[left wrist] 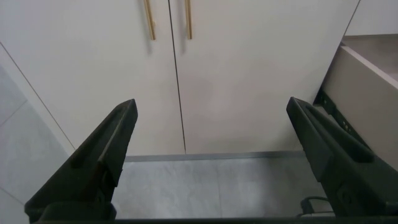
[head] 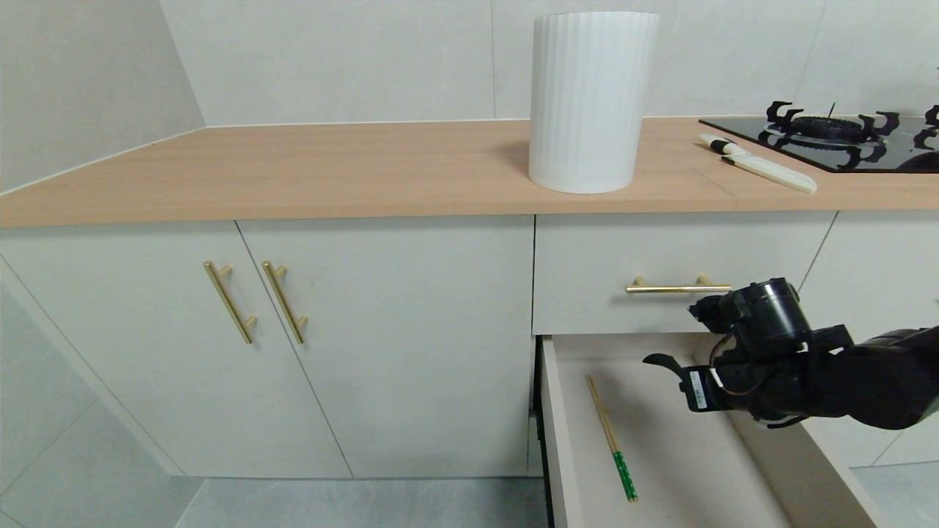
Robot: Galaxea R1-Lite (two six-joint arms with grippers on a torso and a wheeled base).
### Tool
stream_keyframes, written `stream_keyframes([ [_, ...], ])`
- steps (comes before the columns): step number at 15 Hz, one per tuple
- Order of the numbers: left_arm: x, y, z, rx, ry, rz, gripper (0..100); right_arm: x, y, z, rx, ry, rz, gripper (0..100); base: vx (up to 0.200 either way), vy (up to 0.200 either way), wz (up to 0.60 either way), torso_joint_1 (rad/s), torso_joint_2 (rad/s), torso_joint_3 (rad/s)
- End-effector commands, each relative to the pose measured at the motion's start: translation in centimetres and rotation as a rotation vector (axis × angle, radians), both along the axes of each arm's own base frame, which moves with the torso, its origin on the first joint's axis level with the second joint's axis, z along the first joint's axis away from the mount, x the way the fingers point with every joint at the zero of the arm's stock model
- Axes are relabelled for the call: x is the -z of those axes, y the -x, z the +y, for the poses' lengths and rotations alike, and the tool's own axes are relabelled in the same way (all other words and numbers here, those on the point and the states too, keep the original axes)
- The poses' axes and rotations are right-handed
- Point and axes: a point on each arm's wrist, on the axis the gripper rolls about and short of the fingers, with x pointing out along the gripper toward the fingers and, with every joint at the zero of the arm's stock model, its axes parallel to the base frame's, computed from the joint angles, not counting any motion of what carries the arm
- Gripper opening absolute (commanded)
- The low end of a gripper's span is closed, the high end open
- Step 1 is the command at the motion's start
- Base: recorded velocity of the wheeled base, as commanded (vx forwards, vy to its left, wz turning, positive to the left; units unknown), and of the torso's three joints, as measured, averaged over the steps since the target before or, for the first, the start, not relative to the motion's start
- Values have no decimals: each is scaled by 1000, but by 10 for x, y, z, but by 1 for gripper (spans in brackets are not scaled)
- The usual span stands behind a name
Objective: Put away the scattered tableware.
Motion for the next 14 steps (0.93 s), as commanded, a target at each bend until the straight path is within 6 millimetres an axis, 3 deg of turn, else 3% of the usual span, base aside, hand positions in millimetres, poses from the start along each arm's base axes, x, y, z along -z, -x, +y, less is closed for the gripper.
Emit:
stream_keyframes([
  [1,0,0,0,0,0,1,100,55,-17,6,28,68,87,0,0,0,0,0,0,0],
  [2,0,0,0,0,0,1,100,59,-18,7,34,77,89,0,0,0,0,0,0,0],
  [3,0,0,0,0,0,1,100,82,-22,12,50,120,105,0,0,0,0,0,0,0],
  [4,0,0,0,0,0,1,100,91,-24,13,57,134,110,0,0,0,0,0,0,0],
  [7,0,0,0,0,0,3,100,108,-27,14,57,144,134,0,0,0,0,0,0,0],
  [14,0,0,0,2,0,1,100,122,-30,14,74,165,128,0,0,0,0,0,0,0],
])
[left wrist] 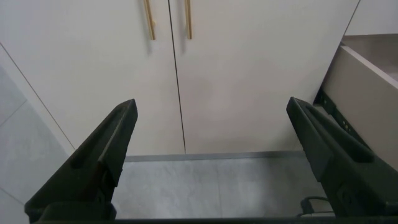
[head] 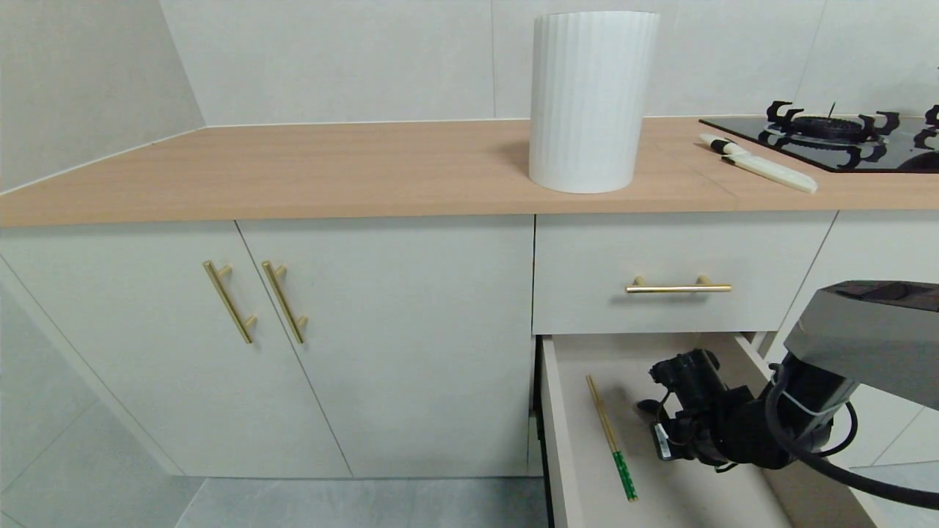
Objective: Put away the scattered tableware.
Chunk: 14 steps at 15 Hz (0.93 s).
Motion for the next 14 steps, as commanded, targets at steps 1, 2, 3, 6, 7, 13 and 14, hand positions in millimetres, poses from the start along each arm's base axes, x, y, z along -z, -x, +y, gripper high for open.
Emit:
stream_keyframes([
  [1,0,0,0,-1,0,1,100,4,0,0,0,4,11,0,0,0,0,0,0,0],
  [2,0,0,0,-1,0,1,100,3,0,0,0,4,9,0,0,0,0,0,0,0],
  [3,0,0,0,-1,0,1,100,4,0,0,0,4,11,0,0,0,0,0,0,0],
  [6,0,0,0,-1,0,1,100,4,0,0,0,4,11,0,0,0,0,0,0,0],
  [7,0,0,0,-1,0,1,100,4,0,0,0,4,9,0,0,0,0,0,0,0],
  [13,0,0,0,-1,0,1,100,3,0,0,1,2,8,100,0,0,0,0,0,0],
  [14,0,0,0,-1,0,1,100,3,0,0,2,3,6,100,0,0,0,0,0,0],
])
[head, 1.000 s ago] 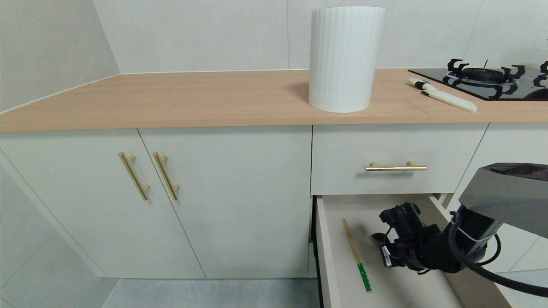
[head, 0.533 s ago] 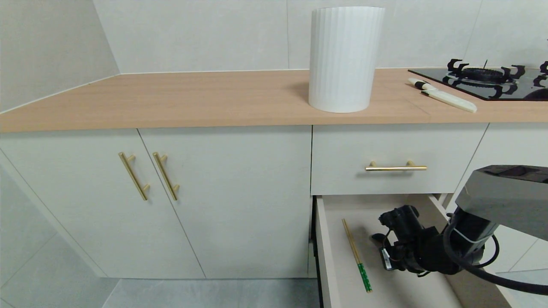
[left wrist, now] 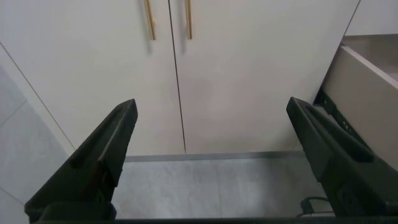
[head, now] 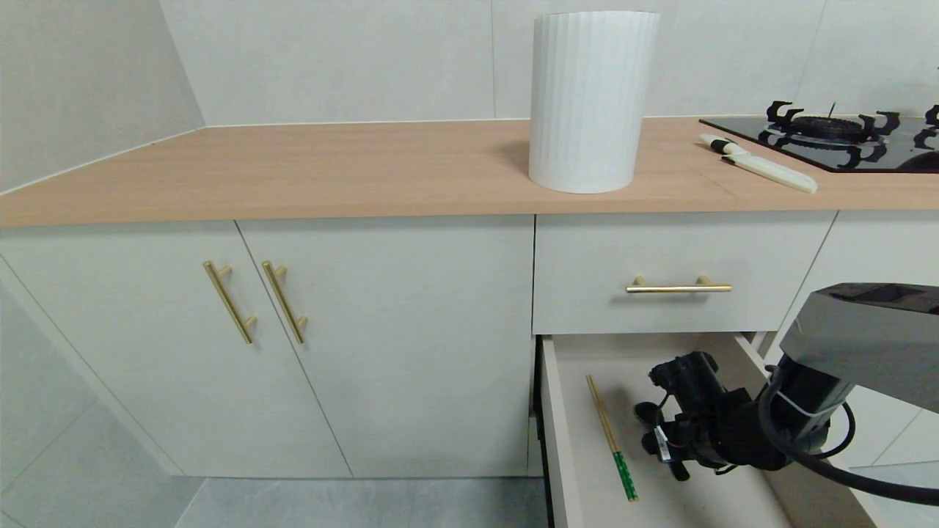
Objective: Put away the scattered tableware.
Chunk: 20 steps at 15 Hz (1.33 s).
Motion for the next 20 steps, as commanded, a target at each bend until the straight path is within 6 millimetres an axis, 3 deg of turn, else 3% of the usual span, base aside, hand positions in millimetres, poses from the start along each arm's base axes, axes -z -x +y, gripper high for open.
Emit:
stream_keyframes([
  [1,0,0,0,0,0,1,100,0,0,0,0,0,-1,100,0,0,0,0,0,0],
  [4,0,0,0,0,0,1,100,-7,-1,-1,7,-9,-20,100,0,0,0,0,0,0],
  [8,0,0,0,0,0,1,100,-52,7,-5,40,-74,-123,100,0,0,0,0,0,0],
  [12,0,0,0,0,0,1,100,-132,43,-17,24,-114,-177,100,0,0,0,0,0,0],
  [14,0,0,0,0,0,1,100,-161,62,-22,12,-121,-159,100,0,0,0,0,0,0],
  [17,0,0,0,2,-8,2,100,-183,77,-26,-10,-148,-164,100,0,0,0,0,0,0],
  [20,0,0,0,3,-6,2,100,-189,84,-29,-11,-146,-162,100,0,0,0,0,0,0],
])
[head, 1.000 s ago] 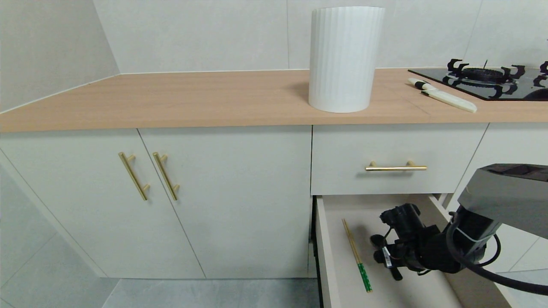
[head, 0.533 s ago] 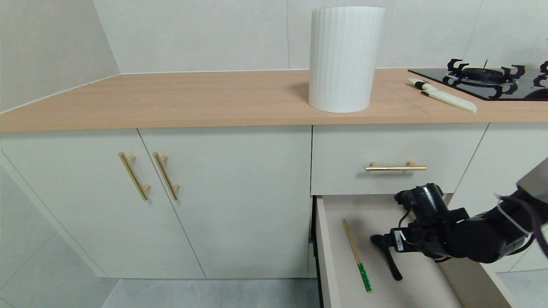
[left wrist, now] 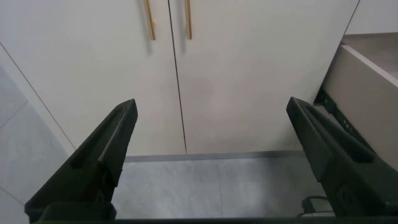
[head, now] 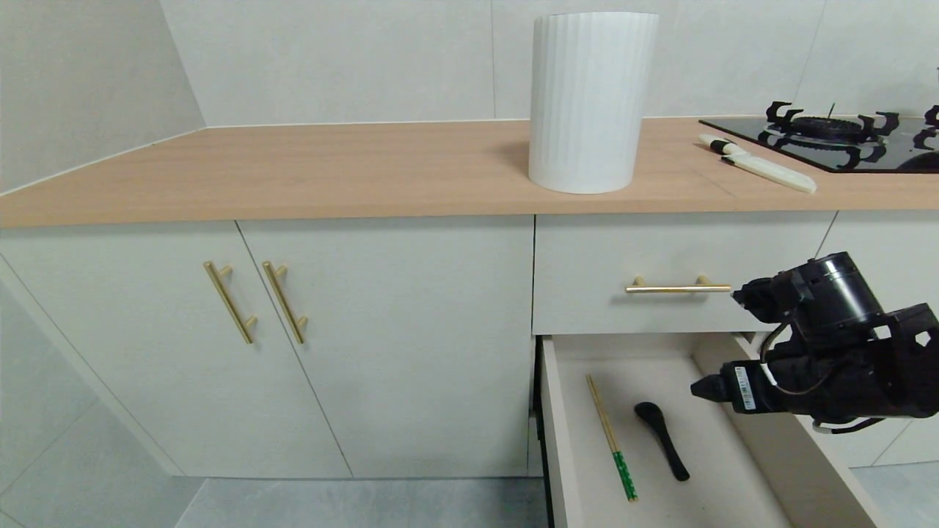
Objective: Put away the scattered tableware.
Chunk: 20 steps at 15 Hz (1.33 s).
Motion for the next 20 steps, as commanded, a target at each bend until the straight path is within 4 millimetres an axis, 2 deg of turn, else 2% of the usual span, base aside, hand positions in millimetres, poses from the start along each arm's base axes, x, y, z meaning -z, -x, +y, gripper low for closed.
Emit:
stream_keyframes([
  [1,0,0,0,0,0,2,100,-13,7,-2,-3,-16,-45,100,0,0,0,0,0,0],
  [12,0,0,0,0,0,0,100,-8,16,5,-42,9,17,100,-200,0,0,2,4,4],
  [20,0,0,0,0,2,1,100,28,35,34,-188,131,310,100,0,0,0,0,0,0],
])
